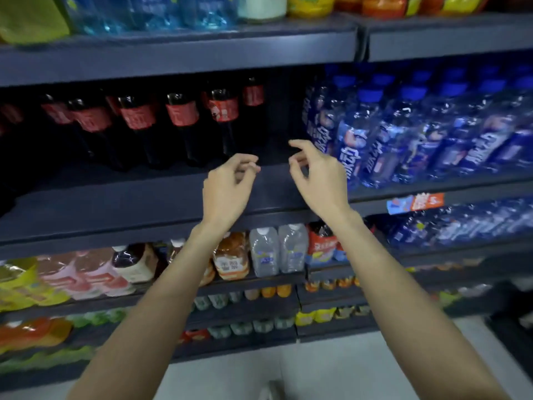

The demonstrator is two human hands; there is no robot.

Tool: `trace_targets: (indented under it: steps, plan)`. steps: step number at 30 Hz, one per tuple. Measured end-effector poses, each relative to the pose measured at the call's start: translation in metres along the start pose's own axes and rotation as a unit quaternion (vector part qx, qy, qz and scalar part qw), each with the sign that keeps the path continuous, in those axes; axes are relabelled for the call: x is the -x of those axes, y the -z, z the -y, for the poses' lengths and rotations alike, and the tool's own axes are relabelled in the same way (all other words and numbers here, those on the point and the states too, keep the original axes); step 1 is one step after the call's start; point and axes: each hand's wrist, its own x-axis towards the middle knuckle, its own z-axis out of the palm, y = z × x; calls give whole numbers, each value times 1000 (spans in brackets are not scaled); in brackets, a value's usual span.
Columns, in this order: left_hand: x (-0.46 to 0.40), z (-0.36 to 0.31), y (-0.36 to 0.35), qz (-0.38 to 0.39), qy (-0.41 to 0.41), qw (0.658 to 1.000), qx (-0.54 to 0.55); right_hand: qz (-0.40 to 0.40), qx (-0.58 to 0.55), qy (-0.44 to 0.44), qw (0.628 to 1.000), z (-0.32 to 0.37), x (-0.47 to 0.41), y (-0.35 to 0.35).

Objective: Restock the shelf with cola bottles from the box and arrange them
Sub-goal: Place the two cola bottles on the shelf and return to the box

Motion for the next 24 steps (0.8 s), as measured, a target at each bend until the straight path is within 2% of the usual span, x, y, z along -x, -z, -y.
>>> trace_targets:
  steps: [3,5,9,12,14,16,19,21,24]
  plan:
    - [52,-34,-19,5,-80,994,74,-72,74,35,994,-4,64,42]
    - [96,-52,-39,22,-125,984,123,-87,92,26,992,-13,118,74]
    - [195,-69,-96,102,-160,968,162,-39,95,-67,992,-39,242,148]
    - [264,-73,-148,208,-204,950,113,-23,135,-195,971,-57,337,200]
    - [304,-79,-185,302,-221,923,88,-19,156,-317,935,-65,391,236]
    - [340,-87,-223,410,-201,888,57,-13,150,-438,886,-71,442,270]
    - [383,-107,-283,572,-153,805,-5,-43,135,-572,808,-84,508,317]
    - [410,-131,-323,635,-151,757,-32,-54,126,-643,753,-95,547,343]
    - [457,-175,-384,691,-122,712,-27,-40,104,-727,678,-118,600,379]
